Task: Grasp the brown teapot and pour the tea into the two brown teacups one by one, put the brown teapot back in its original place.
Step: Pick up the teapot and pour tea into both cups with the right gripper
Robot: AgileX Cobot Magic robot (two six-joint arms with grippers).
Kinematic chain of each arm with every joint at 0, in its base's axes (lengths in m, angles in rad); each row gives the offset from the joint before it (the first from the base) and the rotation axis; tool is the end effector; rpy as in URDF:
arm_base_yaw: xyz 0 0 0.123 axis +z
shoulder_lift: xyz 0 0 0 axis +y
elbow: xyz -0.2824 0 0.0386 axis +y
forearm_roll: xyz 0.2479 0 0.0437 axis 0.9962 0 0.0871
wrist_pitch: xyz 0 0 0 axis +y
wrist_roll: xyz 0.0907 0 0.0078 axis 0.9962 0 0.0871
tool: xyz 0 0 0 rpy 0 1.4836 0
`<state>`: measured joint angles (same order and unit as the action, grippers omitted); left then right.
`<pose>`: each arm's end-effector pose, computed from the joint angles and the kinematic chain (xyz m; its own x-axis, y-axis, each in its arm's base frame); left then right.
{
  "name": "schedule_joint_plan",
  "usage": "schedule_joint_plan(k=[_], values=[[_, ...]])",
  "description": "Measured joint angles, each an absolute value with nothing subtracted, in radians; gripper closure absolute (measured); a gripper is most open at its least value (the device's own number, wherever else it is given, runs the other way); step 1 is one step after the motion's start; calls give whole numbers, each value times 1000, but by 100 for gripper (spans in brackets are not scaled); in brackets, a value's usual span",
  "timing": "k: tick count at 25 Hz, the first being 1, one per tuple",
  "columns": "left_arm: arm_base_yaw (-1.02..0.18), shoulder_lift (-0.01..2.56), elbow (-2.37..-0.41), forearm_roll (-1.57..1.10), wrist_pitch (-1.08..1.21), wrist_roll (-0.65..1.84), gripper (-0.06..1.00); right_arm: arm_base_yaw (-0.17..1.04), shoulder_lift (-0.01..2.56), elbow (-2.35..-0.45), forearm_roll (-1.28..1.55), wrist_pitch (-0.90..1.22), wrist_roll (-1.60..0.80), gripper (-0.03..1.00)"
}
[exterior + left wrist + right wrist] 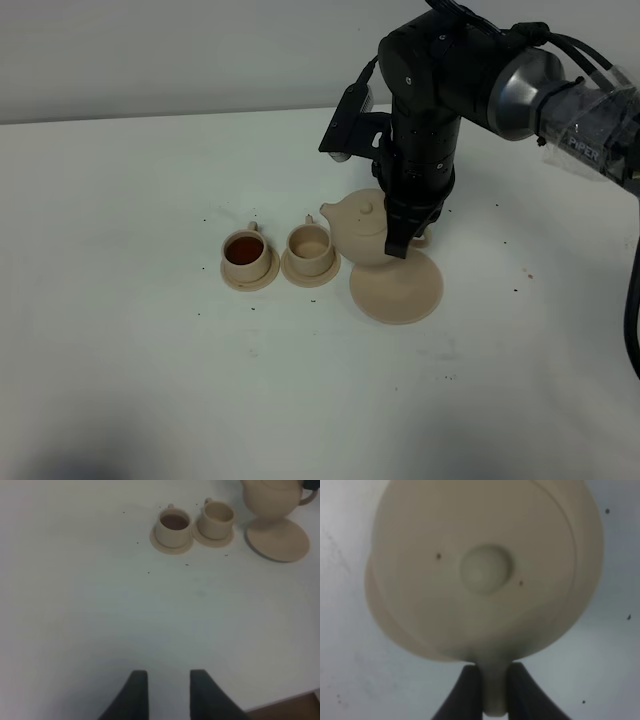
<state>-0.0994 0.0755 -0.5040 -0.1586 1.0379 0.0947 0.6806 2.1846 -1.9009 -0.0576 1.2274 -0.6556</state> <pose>0.0057 -0.0130 0.2809 -0.4886 0.0623 -0.8703 0.2227 0.9733 -0.0553 0.3588 0.2841 0.2142 -0.2114 -0.9740 -0.0812 -0.9661 0.2208 -0.1337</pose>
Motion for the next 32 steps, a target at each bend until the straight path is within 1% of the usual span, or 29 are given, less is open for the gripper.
schedule_joint_plan(k=[6, 12, 17, 32], values=[[-99, 76, -504, -159, 1038, 96, 71, 693, 2185, -1901, -160, 1227, -646, 86], [-99, 76, -504, -159, 1038, 96, 71, 783, 2185, -1901, -348, 1227, -573, 86], [-99, 76, -504, -159, 1038, 96, 71, 841, 2185, -1901, -442, 1226, -542, 86], [-99, 76, -504, -159, 1038, 96, 71, 937, 2185, -1829, -651, 1224, -481, 86]])
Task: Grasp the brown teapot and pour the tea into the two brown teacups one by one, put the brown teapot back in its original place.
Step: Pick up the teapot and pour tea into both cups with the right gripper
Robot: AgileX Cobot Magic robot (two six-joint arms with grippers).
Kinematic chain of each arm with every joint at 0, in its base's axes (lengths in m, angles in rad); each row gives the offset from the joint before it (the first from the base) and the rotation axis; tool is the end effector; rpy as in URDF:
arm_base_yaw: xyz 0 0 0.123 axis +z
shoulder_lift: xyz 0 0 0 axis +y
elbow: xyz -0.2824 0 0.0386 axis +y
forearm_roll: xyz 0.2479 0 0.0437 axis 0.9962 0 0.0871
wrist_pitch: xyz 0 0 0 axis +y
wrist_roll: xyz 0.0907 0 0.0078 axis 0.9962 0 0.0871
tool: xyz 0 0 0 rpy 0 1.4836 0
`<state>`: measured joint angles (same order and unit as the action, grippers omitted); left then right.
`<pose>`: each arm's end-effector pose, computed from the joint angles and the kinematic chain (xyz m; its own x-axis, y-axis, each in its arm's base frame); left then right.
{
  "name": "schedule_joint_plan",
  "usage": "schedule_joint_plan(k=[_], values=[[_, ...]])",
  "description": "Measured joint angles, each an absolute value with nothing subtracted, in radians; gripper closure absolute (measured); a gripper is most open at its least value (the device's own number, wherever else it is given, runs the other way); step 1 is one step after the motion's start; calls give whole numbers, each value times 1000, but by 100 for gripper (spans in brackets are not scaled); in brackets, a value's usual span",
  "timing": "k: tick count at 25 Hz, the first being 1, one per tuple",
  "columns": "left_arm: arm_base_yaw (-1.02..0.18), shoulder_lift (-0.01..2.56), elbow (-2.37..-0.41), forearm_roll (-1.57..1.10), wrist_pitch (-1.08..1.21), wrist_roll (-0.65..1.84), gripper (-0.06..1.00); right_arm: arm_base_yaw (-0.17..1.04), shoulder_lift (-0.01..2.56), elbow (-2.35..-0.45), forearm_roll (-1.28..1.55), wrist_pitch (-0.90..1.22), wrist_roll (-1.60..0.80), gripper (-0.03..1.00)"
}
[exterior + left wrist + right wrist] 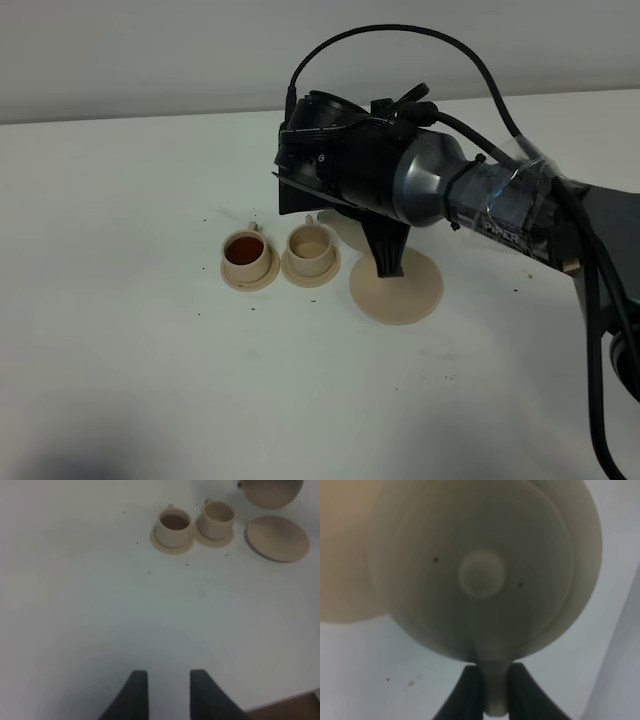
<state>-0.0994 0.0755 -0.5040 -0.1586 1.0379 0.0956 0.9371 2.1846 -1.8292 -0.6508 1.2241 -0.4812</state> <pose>0.0057 -0.0130 0.2809 -0.4884 0.0632 -0.8704 0.2231 0.9733 -0.0546 0.3103 0.3347 0.2124 -0.0258 -0.9652 0.2602 -0.8440 -0.1185 -0.5231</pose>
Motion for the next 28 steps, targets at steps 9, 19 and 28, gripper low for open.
schedule_joint_plan(k=[9, 19, 28], values=[[-99, 76, -504, -159, 1038, 97, 71, 982, 2200, -1829, -689, 1222, -499, 86], [-99, 76, -504, -159, 1038, 97, 71, 989, 2217, -1829, -752, 1220, -516, 86], [-99, 76, -504, -159, 1038, 97, 71, 989, 2243, -1829, -805, 1219, -519, 86]])
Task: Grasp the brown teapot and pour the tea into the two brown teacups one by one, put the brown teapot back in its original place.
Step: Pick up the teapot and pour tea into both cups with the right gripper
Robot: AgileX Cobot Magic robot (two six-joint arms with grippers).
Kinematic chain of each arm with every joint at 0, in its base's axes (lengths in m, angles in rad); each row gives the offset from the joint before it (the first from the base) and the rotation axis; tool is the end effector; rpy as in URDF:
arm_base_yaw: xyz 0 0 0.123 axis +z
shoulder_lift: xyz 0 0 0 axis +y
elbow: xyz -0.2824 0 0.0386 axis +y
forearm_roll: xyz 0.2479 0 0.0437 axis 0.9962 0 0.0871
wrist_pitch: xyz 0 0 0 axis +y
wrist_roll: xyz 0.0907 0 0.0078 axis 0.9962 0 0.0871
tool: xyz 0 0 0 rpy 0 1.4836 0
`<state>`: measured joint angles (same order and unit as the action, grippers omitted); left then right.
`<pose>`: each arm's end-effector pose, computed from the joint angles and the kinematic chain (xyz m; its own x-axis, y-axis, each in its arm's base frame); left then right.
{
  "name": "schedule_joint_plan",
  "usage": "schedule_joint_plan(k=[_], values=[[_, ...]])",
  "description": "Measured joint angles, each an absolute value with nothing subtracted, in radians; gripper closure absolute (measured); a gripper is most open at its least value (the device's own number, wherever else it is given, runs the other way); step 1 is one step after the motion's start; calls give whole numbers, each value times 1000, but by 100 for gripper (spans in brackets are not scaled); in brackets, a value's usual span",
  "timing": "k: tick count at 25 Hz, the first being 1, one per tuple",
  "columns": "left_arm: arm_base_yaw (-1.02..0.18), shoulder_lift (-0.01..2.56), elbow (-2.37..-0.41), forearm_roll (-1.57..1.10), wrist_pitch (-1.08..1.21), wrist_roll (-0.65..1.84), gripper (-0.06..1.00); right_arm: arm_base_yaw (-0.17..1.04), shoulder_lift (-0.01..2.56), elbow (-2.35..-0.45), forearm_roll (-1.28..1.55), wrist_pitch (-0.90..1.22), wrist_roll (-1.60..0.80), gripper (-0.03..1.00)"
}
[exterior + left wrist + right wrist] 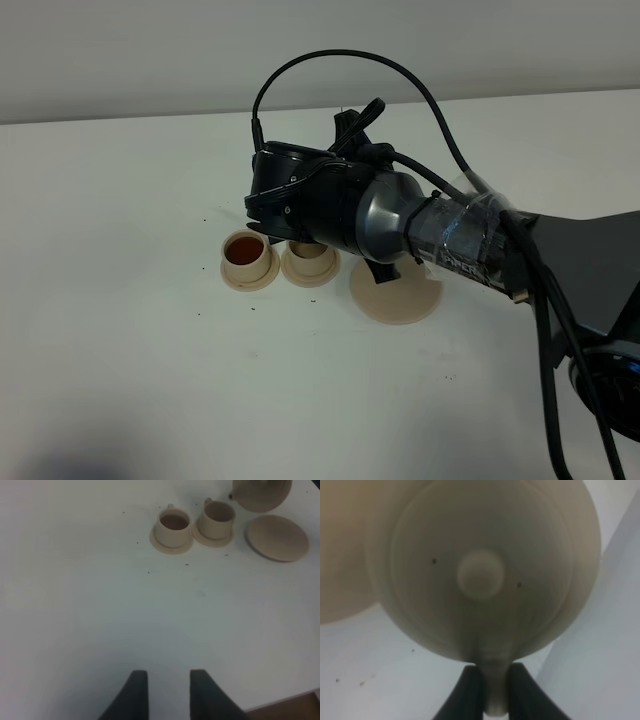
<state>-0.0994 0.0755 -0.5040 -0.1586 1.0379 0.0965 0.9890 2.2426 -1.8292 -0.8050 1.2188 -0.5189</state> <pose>0.0057 -0.0130 0.2809 -0.4882 0.0640 -0.8704 0.2236 0.9732 -0.0538 0.3049 0.3514 0.1943 0.0696 -0.9124 0.4033 -0.7733 -0.3047 -0.5560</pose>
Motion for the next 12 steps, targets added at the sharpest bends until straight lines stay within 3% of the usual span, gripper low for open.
schedule_joint_plan(k=[12], values=[[-99, 76, -504, -159, 1038, 97, 71, 989, 2243, -1829, -827, 1219, -594, 86]])
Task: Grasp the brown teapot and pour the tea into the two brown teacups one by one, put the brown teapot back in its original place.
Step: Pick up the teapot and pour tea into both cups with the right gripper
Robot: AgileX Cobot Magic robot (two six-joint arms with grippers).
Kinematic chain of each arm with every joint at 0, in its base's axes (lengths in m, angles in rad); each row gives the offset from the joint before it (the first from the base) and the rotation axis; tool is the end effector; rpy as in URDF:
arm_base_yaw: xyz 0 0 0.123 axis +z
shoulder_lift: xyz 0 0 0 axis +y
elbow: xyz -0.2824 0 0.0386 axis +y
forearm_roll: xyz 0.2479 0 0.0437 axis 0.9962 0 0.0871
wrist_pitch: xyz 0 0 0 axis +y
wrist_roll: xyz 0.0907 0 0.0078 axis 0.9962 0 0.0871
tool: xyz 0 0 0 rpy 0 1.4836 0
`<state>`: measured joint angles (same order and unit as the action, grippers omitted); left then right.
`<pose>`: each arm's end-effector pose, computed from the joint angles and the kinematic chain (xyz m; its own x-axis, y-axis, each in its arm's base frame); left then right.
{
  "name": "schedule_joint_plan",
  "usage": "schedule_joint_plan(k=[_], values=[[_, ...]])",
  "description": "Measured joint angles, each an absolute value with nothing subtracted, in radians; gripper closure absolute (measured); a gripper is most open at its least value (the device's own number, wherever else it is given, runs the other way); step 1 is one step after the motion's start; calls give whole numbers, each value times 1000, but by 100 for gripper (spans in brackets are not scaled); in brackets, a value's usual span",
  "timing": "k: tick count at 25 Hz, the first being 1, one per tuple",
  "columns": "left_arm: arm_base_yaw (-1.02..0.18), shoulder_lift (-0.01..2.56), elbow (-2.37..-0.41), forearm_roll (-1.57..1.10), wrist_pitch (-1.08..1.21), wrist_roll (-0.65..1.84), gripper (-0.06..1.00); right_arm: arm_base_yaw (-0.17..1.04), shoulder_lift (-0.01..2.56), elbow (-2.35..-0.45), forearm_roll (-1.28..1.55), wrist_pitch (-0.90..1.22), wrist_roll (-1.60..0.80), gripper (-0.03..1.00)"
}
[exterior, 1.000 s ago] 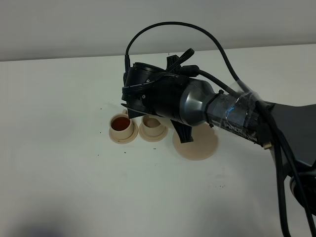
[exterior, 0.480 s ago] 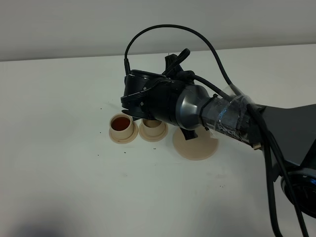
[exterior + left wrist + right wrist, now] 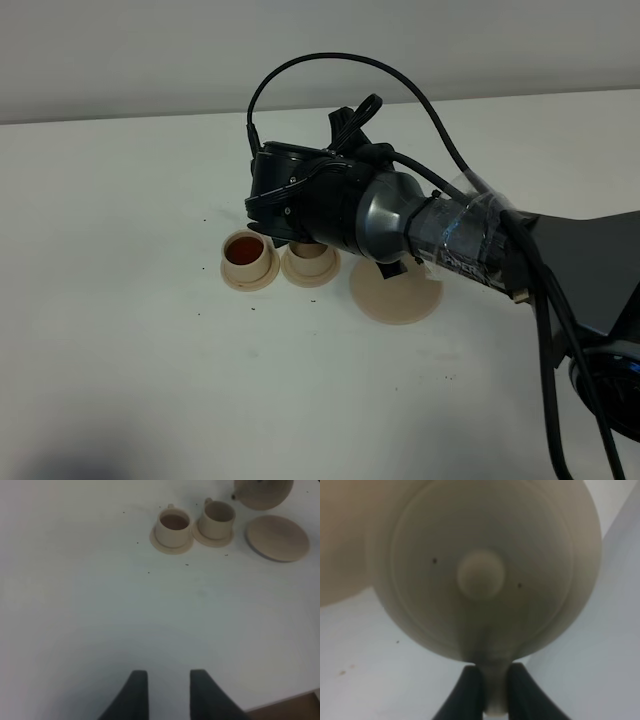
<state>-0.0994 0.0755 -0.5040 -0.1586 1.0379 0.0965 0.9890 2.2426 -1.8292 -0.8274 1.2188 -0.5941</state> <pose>0.0057 -0.0130 0.2809 -0.4882 0.0640 -0.8704 0.2236 0.9732 -0.0538 0.3063 0.3511 0.1956 0.1258 -0.8808 0.4565 -0.7538 -0.3840 -0.5332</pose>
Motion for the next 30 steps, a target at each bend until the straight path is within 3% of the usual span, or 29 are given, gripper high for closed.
schedule_joint_plan(k=[30], values=[[-99, 76, -504, -159, 1038, 95, 71, 989, 2243, -1829, -899, 1219, -569, 86]])
